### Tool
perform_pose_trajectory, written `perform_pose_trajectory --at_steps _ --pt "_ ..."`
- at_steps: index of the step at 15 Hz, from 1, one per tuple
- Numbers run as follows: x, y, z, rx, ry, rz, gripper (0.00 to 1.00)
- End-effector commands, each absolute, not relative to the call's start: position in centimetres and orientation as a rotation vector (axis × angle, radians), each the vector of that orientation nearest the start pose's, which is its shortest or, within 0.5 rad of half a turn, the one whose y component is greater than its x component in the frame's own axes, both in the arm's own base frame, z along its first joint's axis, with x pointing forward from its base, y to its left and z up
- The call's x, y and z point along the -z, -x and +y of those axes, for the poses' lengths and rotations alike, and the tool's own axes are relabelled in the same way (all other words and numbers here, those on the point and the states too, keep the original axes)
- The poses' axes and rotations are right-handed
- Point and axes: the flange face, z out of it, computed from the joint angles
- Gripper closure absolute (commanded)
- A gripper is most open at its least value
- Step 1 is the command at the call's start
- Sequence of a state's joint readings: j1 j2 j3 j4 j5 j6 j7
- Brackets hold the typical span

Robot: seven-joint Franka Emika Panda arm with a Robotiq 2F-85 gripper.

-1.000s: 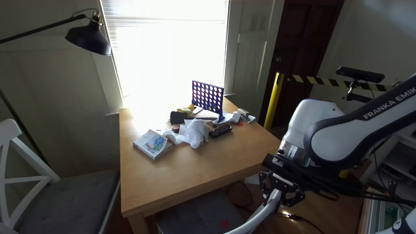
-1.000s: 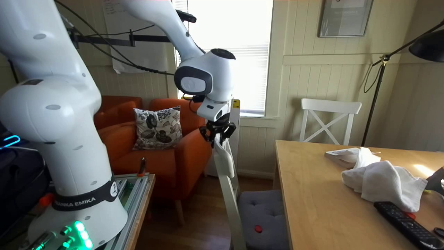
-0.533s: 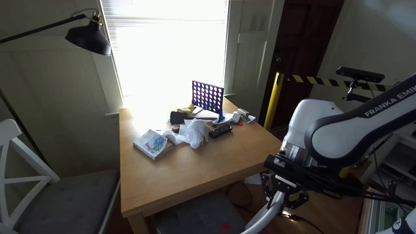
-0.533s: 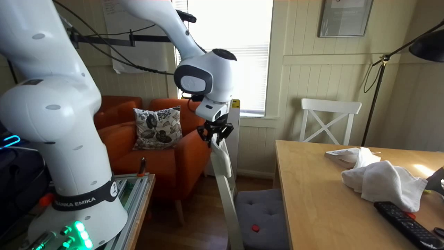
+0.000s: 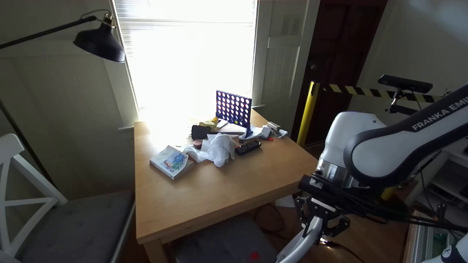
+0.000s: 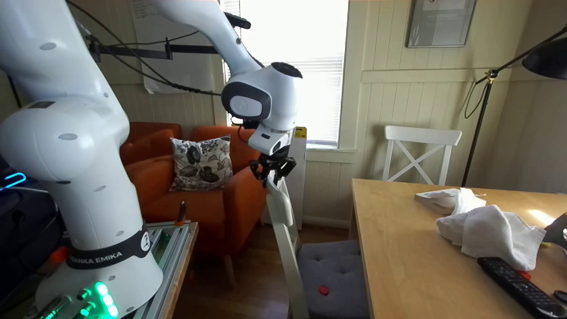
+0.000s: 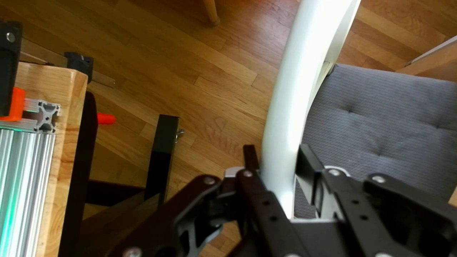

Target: Partially pull the chair out away from the table

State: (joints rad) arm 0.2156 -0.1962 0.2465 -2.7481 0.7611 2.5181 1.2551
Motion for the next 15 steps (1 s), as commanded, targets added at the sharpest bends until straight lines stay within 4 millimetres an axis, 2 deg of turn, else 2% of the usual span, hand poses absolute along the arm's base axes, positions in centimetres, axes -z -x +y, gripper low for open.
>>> perform_pose_trajectory --at_steps 1,2,3,4,7,8,9,11,13,15 --pt "-30.8 -32.4 18.5 -0.589 2.253 1.745 0.92" --pt "-30.7 -32.3 18.5 -0.592 2.256 1.745 0.92" --pt "-30.6 -32.2 18.6 -0.597 2.260 1.749 0.85" --pt "-30.5 -32.2 18.5 -0.599 2.265 1.752 0.44" --pt "-30.3 -32.0 18.6 -0.613 2.275 1.754 0.43" --pt "-30.4 -31.8 18.8 -0.637 2.297 1.734 0.40" --pt "-30.8 -30.2 18.5 -0.679 2.312 1.704 0.33" --pt "-32.5 -29.3 19.0 -0.751 2.364 1.635 0.21" --pt "-34.1 -27.4 19.8 -0.874 2.463 1.541 0.06" --pt "-35.6 -25.9 20.1 -0.920 2.571 1.456 0.00"
